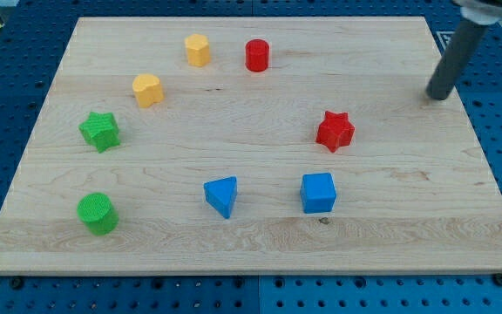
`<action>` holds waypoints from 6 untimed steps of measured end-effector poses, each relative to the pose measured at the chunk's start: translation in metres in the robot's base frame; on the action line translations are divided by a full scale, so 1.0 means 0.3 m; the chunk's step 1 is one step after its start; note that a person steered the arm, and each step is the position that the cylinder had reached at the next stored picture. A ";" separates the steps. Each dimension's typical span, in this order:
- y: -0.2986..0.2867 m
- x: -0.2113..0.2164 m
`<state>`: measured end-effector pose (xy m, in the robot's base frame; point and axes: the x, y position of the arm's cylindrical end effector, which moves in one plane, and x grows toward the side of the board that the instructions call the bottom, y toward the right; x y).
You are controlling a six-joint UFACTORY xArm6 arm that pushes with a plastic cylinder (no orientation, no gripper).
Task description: Place the red star above the triangle
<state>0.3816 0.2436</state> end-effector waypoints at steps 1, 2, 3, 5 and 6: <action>-0.093 0.129; -0.092 0.217; -0.092 0.217; -0.271 0.226; -0.271 0.226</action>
<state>0.4493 0.1623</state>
